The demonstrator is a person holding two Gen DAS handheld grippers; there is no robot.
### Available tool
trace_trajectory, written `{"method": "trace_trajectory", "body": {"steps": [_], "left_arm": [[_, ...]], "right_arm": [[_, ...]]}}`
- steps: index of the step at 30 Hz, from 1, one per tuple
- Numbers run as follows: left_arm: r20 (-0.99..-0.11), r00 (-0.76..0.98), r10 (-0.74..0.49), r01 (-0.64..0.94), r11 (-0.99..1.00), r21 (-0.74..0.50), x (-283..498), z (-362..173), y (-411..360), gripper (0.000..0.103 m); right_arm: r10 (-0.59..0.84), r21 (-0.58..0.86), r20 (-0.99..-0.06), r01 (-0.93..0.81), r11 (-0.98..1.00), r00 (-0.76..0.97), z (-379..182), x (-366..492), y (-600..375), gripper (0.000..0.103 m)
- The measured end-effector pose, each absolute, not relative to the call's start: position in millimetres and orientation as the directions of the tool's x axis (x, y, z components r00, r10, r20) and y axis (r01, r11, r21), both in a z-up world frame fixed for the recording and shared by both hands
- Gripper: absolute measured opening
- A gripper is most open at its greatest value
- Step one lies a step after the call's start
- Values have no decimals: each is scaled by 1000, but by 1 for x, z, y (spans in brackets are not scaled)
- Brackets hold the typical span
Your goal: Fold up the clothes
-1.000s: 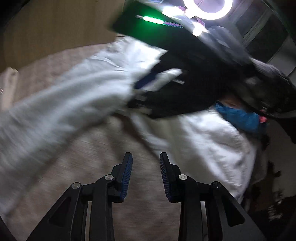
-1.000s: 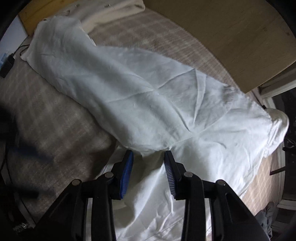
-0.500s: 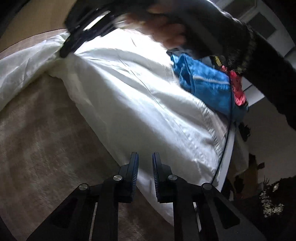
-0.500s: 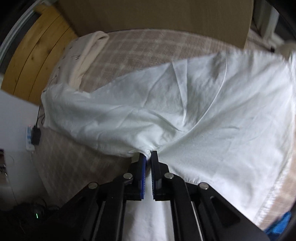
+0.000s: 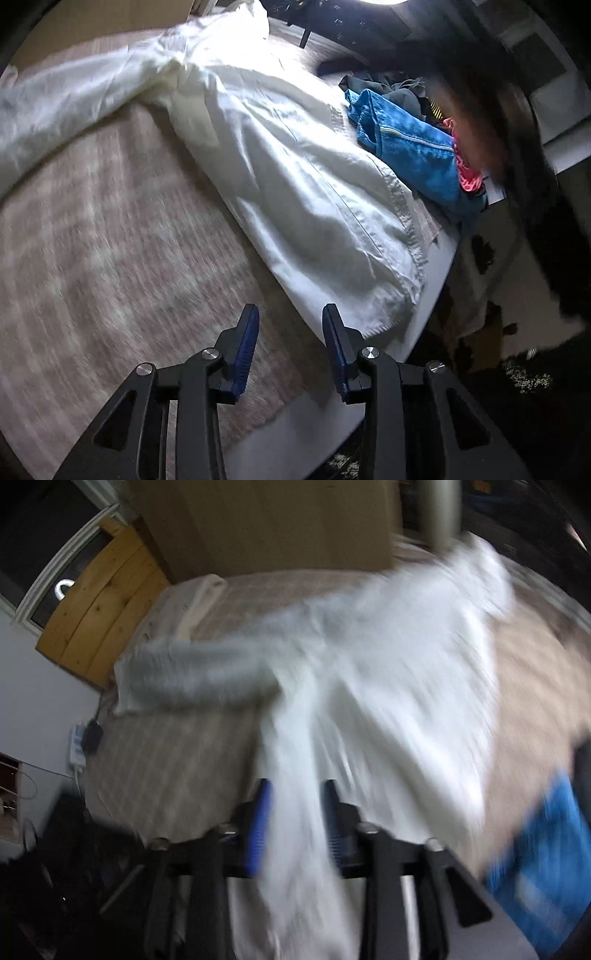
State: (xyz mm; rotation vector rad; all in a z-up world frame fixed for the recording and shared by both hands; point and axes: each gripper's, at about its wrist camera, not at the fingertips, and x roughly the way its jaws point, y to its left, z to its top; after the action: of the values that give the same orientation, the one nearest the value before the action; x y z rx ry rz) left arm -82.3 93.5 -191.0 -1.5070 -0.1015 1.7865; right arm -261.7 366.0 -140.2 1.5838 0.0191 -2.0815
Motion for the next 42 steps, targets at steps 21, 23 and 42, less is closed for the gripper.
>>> {"method": "trace_trajectory", "body": {"steps": [21,23,42], "left_arm": [[-850,-43,524,-522,-738,-428,-43,-183,148,4],[-860,-62,507,-495,-764,-415,-44,-184,145,4],[-850,-223,477,-494,-807,-323,-26,-124,188,17]], "right_arm": [[-436,408,-888,188,-893,-143,-192,-138,496,36],[-488,460,-862,195,-867,-136,-187,-147,500,36],[-464,403,-857,270,-874,-223,-170,-381,479,38]]}}
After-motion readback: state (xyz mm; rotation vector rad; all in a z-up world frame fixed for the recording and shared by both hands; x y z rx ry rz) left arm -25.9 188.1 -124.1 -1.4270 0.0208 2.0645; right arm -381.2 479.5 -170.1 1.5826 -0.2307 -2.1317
